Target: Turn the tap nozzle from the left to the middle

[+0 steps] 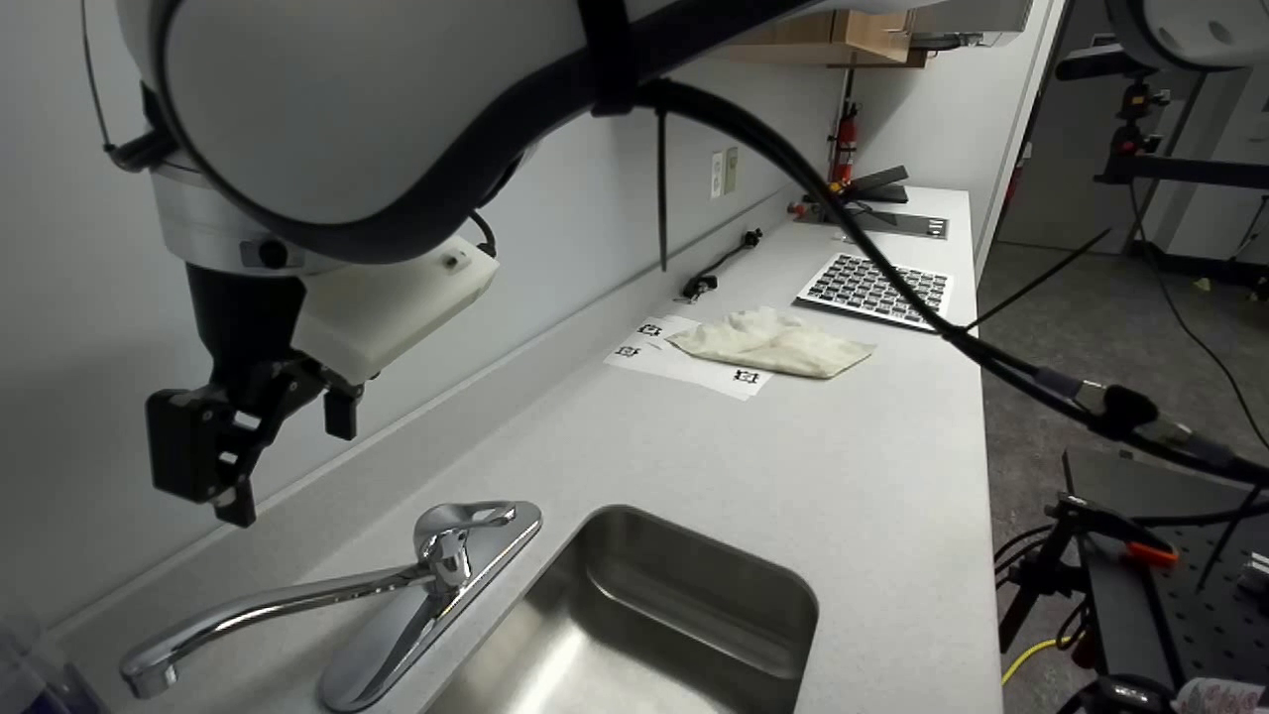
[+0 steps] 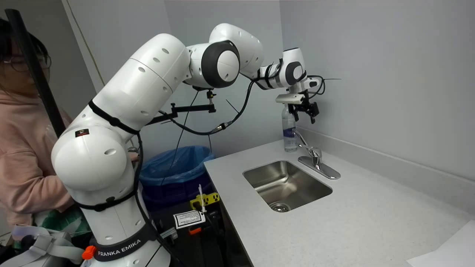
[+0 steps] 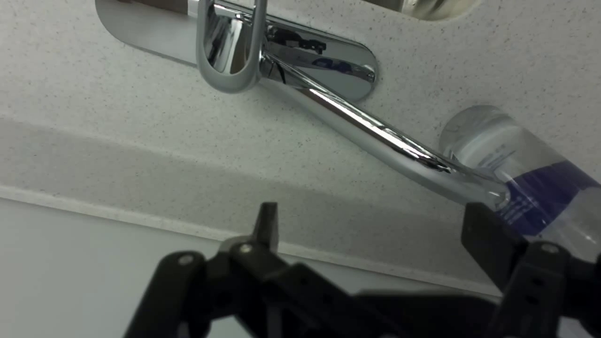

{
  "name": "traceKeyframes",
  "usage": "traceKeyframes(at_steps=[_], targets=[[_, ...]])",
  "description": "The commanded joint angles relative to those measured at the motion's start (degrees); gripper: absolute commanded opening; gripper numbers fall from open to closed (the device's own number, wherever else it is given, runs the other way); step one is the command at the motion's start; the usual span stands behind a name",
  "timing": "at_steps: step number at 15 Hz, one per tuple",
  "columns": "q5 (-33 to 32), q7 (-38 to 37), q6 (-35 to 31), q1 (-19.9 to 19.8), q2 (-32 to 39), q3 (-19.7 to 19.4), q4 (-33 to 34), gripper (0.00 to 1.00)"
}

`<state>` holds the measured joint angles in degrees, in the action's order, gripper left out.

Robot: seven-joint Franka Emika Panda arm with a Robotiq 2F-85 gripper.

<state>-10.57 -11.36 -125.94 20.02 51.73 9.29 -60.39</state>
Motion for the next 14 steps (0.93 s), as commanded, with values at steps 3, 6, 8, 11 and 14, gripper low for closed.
traceKeyframes(at_steps=[3, 6, 8, 11, 14], targets=[[-0.36, 0.58, 0.29, 0.30, 1.11, 0.09, 1.03, 1.00], [-0.04, 0.50, -0.85, 0.53, 2.99, 0.54, 2.40, 1.00], [0.04, 0.24, -1.72, 0.76, 4.38, 0.75, 3.61, 1.00], [0.10, -0.06, -3.89, 1.11, 6.45, 0.92, 5.47, 1.00], [1.77, 0.07, -6.83, 2.95, 8.74, -1.80, 8.81, 1.00]])
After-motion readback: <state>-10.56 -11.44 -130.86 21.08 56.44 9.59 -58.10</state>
